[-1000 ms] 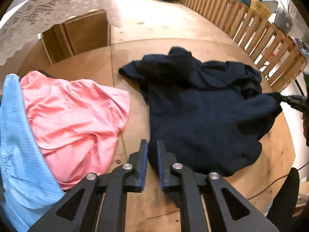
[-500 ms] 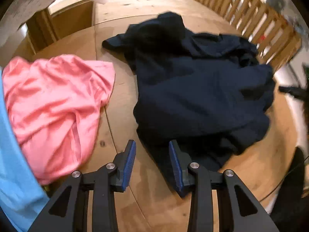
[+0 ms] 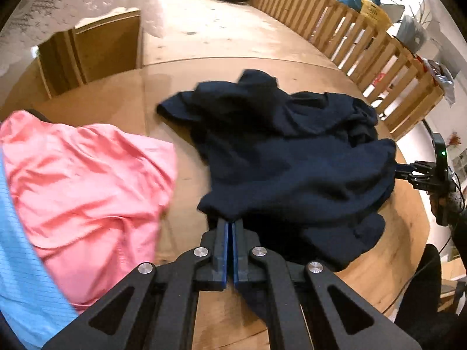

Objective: Fold clothes

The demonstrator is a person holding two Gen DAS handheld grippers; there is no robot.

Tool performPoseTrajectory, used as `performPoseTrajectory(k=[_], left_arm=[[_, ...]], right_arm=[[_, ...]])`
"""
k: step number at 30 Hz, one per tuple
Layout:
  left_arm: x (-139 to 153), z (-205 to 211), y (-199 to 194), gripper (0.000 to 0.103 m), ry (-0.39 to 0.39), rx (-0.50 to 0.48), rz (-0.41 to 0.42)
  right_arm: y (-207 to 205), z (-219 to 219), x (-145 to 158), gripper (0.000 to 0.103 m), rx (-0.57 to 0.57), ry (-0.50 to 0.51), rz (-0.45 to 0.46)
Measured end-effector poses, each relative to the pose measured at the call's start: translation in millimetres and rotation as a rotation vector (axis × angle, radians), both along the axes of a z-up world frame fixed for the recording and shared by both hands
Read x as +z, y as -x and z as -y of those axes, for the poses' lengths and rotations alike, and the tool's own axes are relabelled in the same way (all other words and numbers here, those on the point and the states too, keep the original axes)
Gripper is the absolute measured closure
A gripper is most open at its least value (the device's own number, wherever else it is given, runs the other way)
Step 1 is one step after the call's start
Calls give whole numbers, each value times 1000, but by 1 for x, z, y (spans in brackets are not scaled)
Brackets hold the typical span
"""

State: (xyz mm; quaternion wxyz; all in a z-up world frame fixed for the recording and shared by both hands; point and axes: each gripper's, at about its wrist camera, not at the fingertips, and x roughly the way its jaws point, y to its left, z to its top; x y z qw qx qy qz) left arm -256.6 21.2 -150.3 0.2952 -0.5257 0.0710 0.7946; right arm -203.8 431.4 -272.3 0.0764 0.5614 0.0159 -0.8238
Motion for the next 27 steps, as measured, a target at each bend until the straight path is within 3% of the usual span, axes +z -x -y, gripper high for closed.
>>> performPoseTrajectory(k=[8,9,10,11,14,20,23,27], left_arm=[[-5,-5,7,102,23,-1,16],[-6,-8,8,102,27,-2,16],[-7,-10,10,102,32,-3,17],[-7,-11,12,102,35,-2,19],[1,-10,12,102,30,-5,23],[42,6,-32,102,51,-96,8],[56,13,-47,102,53,-125,42],[43,2,-20,101,69,-133,83]], right_arm=[[26,5,-3,67,21,86,-38],[26,6,-1,73,32,109,-35],[27,6,1,99,34,120,-30],[28,6,3,101,30,122,-22],[24,4,19,101,19,137,-32],[-29,-1,97,101,28,218,-162],[-54,-7,123,101,14,290,-203],[-34,-30,113,101,-104,374,-194]])
